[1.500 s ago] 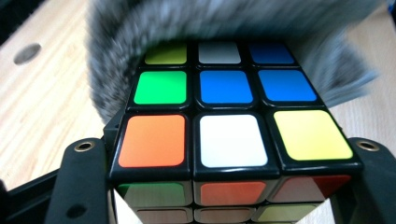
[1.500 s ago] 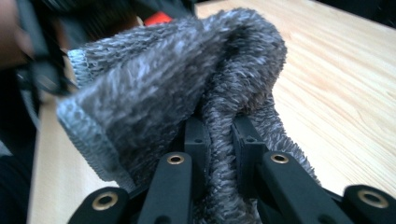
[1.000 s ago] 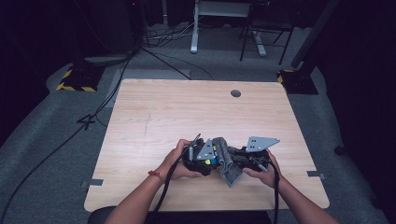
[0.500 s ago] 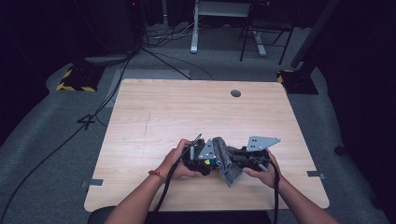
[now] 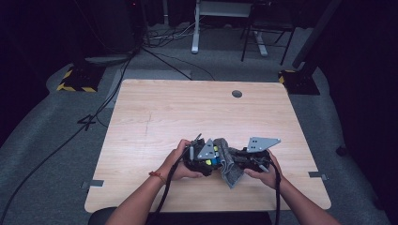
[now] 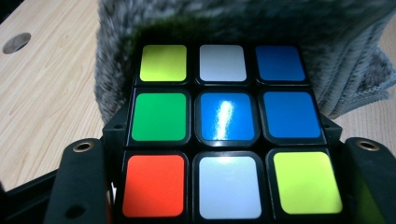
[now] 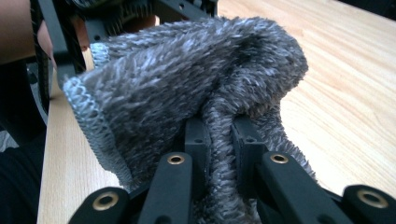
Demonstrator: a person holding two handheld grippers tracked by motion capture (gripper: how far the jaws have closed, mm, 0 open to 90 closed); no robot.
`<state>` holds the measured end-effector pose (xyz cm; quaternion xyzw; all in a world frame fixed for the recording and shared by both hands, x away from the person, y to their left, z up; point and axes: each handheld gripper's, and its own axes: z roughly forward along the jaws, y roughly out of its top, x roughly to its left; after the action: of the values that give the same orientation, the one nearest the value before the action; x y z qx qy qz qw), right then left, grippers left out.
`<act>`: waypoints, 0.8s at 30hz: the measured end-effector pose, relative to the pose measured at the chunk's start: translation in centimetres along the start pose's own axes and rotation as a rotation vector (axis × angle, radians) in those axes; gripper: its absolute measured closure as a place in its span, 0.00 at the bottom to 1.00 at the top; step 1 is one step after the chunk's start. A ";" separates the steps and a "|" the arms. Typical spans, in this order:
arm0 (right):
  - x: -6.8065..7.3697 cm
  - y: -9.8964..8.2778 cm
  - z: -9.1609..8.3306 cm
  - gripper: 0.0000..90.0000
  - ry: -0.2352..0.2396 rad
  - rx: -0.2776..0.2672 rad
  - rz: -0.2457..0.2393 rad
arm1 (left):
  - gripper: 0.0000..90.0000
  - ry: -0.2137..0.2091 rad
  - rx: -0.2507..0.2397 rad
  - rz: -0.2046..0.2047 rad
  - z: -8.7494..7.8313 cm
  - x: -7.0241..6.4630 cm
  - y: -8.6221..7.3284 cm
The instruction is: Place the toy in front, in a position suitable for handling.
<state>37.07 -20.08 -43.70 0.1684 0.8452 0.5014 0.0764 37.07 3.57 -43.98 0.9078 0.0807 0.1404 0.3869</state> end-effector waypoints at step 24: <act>-0.7 -1.1 0.7 0.89 0.039 0.024 0.069 | 0.37 -0.037 -0.156 -0.005 -2.2 0.3 0.5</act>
<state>37.68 -20.23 -45.05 0.1886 0.8461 0.4969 0.0403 36.63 4.82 -42.13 0.8771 0.0646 0.1288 0.4582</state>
